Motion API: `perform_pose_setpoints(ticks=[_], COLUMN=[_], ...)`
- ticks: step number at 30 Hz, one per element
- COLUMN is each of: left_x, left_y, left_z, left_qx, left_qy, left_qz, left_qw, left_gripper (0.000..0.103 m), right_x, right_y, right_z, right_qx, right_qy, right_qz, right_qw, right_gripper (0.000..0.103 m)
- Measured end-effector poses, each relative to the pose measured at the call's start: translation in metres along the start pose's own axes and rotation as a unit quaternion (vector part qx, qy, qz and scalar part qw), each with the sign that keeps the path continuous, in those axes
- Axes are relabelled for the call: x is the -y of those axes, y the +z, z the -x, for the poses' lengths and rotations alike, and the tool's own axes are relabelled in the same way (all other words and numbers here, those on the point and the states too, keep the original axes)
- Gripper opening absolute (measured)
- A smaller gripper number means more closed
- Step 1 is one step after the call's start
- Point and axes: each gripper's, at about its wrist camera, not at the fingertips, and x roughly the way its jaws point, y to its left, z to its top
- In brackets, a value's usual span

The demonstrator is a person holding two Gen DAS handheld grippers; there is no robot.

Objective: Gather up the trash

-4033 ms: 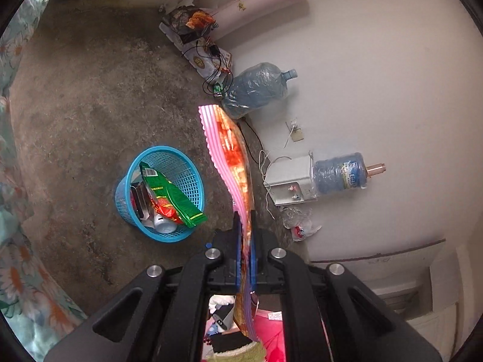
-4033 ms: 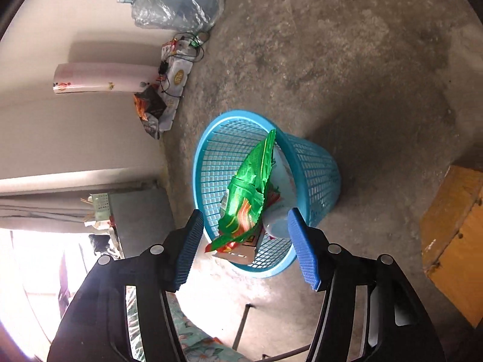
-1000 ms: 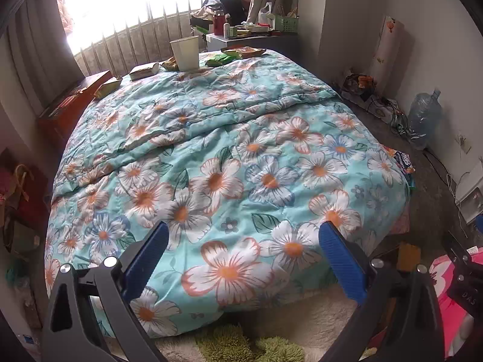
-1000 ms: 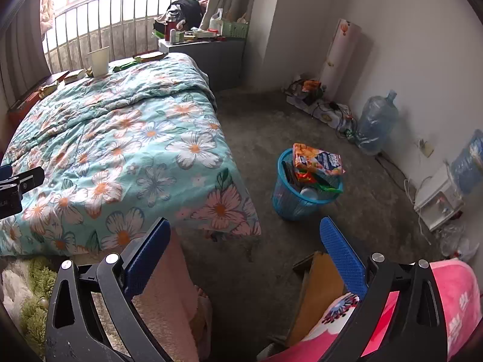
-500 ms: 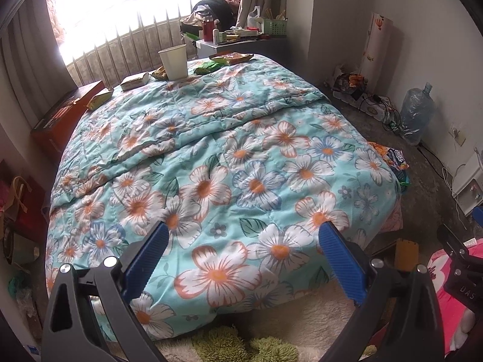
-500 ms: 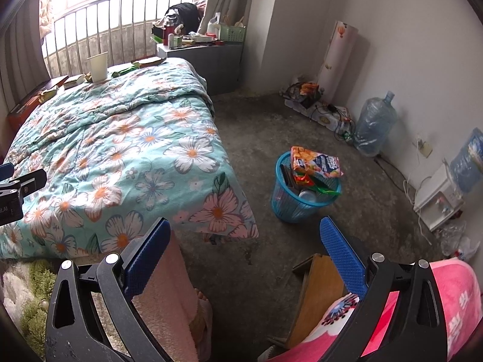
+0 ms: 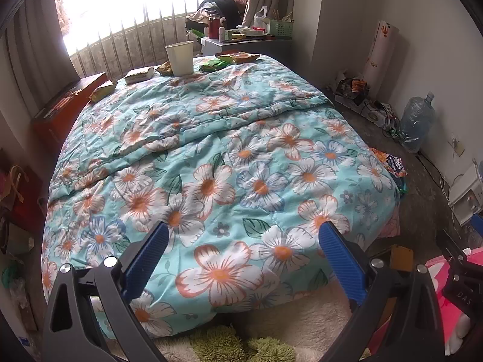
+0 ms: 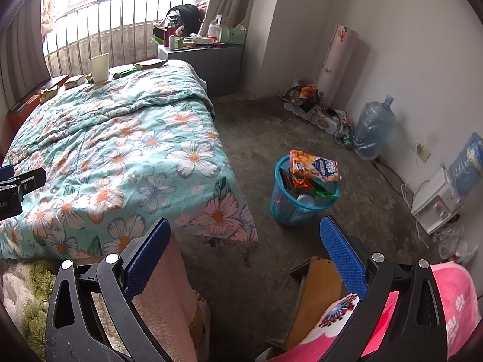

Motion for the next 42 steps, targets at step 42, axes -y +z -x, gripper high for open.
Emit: perform_pose_setpoints(ticks=[42], left_x=[-0.0023], left_y=[0.0012], left_z=[-0.0014], left_qx=[-0.001], left_qy=[-0.001], left_qz=[0.002], left_qw=[1.0], left_gripper=[0.097], right_x=[-0.0037], right_y=[0.0], right_z=[-0.001], right_qx=[0.001], right_qy=[-0.001], right_qz=[0.001], right_qw=[1.0], right_gripper=[0.095])
